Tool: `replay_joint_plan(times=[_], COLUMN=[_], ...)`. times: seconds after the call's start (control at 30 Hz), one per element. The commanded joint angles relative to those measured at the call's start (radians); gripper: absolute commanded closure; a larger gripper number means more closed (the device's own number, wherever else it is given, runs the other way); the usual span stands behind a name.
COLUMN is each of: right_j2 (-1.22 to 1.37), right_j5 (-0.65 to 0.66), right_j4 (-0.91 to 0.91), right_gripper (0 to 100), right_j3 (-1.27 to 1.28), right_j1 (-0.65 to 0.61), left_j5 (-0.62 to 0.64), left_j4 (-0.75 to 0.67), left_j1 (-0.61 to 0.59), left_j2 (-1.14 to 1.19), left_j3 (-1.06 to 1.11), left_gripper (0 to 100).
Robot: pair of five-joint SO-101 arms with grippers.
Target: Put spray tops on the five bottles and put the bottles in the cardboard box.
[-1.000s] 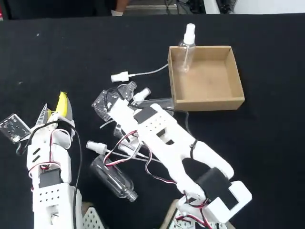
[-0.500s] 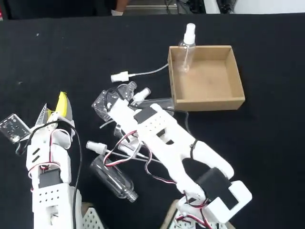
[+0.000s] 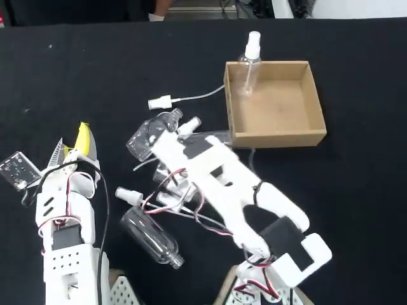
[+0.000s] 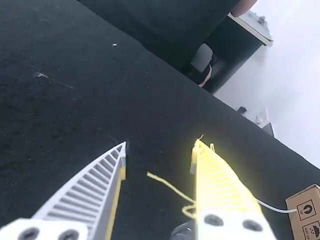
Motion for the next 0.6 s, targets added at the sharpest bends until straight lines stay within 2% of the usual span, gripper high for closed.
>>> replay_joint_plan(times=[0.0,0.13,0.23,0.37,0.47,0.57], right_j2=[-0.188,-0.372,-0.478,-0.527,-0.506,-0.447], right_j5=[-0.017,-0.120,-0.160,-0.101,-0.012,0.028], right_j4=[0.103,0.373,0.562,0.695,0.655,0.555], right_gripper=[97.7,98.5,98.5,97.9,96.9,96.2], right_j3=[-0.059,-0.186,-0.297,-0.371,-0.349,-0.298], right_j1=[0.109,0.206,0.342,0.700,0.996,1.220], left_j5=[0.008,0.008,0.008,0.008,0.008,0.008], left_j4=[-0.017,-0.017,-0.017,-0.015,-0.014,-0.014], left_j1=[-0.010,-0.010,-0.010,-0.010,-0.010,-0.010], left_j2=[-0.012,-0.012,-0.012,-0.012,-0.012,-0.012], left_j3=[-0.042,-0.042,-0.042,-0.042,-0.041,-0.039], left_gripper=[79,79,79,79,79,79])
